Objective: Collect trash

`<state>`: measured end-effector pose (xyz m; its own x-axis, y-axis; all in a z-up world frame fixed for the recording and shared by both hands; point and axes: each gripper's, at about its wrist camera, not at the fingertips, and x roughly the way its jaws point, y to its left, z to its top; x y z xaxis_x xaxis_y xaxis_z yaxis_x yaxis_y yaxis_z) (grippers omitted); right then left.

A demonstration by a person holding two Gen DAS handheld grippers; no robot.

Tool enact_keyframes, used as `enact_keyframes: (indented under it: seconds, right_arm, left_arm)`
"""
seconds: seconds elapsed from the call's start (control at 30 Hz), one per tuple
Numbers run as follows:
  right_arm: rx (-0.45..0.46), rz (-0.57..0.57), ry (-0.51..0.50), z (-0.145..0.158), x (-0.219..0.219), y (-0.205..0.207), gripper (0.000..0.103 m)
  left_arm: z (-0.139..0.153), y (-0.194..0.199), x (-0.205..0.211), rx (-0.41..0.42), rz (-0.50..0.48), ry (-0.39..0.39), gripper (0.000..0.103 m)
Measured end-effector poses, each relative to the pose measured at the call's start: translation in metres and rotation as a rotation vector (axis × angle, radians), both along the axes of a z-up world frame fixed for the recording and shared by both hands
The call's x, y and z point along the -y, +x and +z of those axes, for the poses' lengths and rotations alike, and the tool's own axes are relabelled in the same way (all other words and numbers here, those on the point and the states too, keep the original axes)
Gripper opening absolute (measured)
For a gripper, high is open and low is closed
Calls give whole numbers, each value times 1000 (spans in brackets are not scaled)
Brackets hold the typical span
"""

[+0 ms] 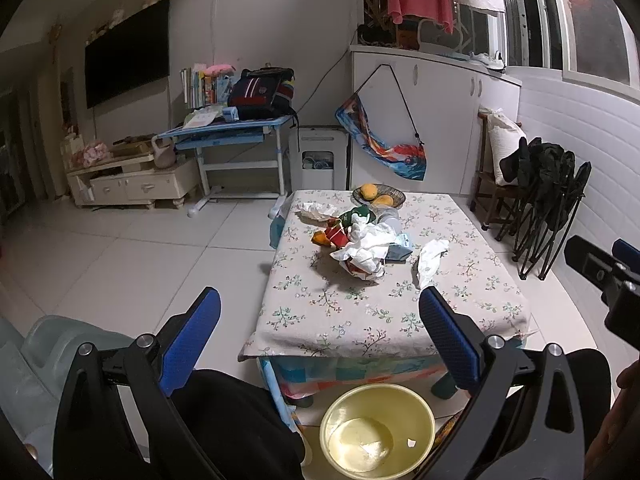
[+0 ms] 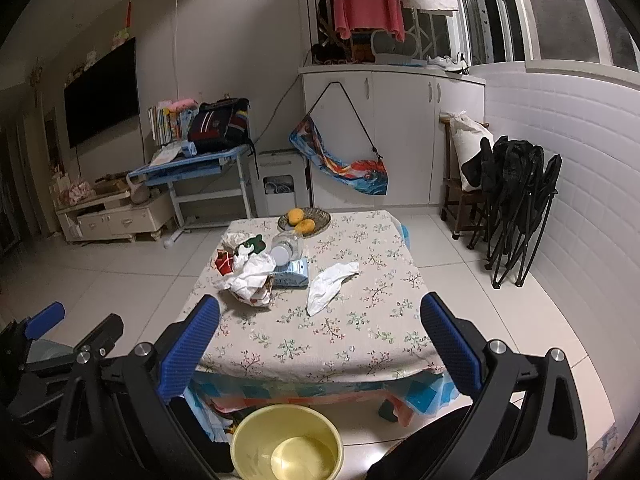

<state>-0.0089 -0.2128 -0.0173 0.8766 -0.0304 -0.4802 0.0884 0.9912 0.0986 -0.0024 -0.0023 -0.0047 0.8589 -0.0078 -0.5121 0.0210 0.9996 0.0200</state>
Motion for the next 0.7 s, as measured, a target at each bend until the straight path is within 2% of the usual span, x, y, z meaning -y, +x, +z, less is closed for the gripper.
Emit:
enact_keyframes:
  seconds: [0.7]
  right_arm:
    - [31,26,-10,5,-8,-2,96]
  left_arm:
    - [7,-1,-5,6,11,6,96]
